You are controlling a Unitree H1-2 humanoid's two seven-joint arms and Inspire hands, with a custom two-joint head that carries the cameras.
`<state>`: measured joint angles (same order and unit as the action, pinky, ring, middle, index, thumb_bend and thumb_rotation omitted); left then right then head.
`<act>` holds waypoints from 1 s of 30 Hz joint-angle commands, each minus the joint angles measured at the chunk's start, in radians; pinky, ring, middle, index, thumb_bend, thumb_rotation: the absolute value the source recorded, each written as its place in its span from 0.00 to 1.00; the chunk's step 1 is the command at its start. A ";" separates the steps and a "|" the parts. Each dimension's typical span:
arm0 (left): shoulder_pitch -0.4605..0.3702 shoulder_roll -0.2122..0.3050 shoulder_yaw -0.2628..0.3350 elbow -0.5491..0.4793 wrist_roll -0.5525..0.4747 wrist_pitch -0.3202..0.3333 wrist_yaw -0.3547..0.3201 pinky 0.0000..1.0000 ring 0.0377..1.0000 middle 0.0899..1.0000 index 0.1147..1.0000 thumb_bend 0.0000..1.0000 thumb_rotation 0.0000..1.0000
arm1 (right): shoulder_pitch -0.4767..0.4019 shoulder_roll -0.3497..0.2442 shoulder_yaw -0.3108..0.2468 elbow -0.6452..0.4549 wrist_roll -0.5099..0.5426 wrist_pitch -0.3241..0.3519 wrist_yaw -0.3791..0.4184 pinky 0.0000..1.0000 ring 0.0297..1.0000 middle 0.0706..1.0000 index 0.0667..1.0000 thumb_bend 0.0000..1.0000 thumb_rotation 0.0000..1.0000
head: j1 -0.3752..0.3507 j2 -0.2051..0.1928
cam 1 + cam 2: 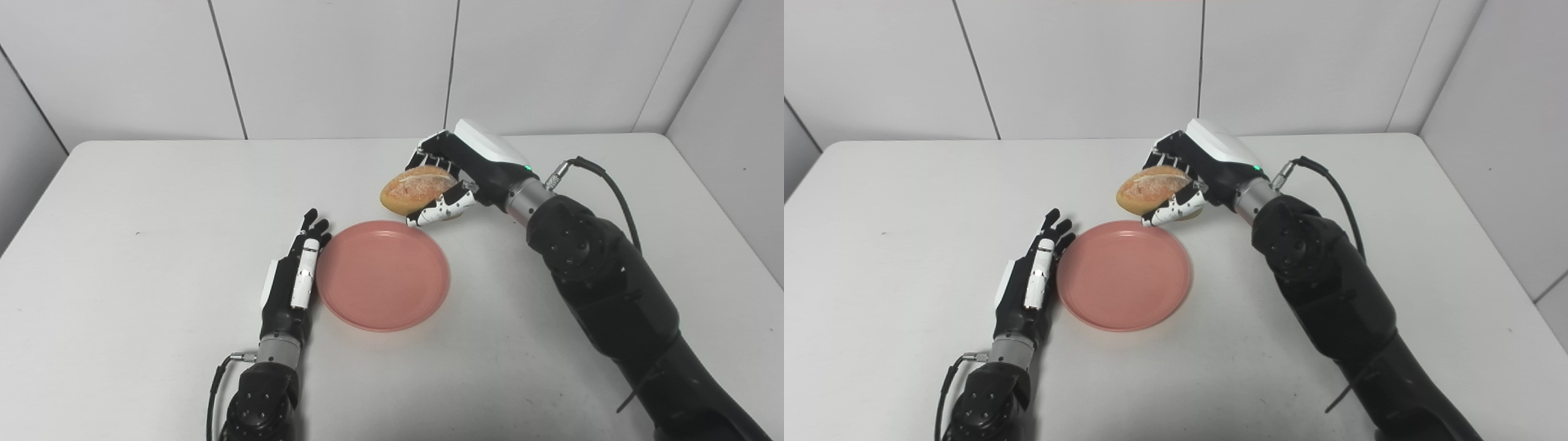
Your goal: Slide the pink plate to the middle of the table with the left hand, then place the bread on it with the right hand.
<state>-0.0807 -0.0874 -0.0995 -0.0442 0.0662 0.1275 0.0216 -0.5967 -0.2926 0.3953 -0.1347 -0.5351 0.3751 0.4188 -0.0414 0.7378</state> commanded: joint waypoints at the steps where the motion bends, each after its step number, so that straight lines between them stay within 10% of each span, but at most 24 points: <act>1: -0.008 -0.022 -0.013 -0.029 0.016 0.006 0.009 0.93 0.93 0.95 0.95 0.39 1.00 | -0.041 0.010 0.004 0.004 -0.015 -0.040 -0.011 0.32 0.35 0.38 0.41 0.53 0.13 | 0.010 0.003; 30: -0.019 -0.049 -0.017 -0.036 0.050 0.019 0.028 0.96 0.95 0.96 0.96 0.39 1.00 | -0.019 0.081 0.094 0.224 -0.056 -0.165 -0.044 0.35 0.39 0.41 0.45 0.49 0.20 | 0.058 0.044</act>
<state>-0.0767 -0.1200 -0.1102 -0.0569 0.1089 0.1491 0.0420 -0.5783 -0.2125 0.4925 0.1018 -0.5756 0.2625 0.3998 0.0154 0.7808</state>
